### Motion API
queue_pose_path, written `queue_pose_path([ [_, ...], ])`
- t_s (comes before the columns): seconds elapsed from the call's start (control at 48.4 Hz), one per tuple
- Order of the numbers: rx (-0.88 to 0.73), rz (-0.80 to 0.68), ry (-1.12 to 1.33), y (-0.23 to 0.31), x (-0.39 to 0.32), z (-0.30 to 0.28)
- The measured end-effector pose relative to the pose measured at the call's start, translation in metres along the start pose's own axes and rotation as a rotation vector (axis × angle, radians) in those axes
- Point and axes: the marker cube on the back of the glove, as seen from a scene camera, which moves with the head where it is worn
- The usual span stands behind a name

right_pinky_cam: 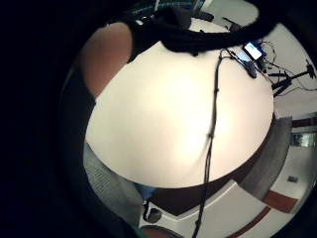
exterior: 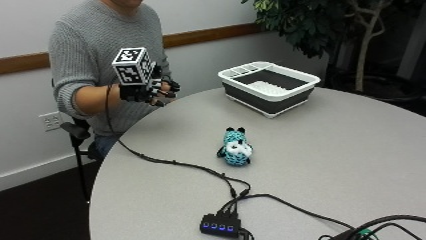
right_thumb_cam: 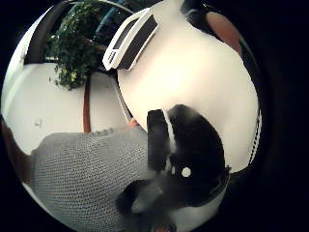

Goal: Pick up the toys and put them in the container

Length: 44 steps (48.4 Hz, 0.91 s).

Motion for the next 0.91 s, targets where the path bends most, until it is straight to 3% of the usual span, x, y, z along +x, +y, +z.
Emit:
queue_pose_path([
  [0.6,0.003,-0.033,0.032,-0.027,-0.007,-0.006],
  [0.682,0.025,-0.043,0.085,-0.061,0.0,-0.017],
  [0.91,-0.005,0.057,0.155,-0.221,0.054,-0.048],
])
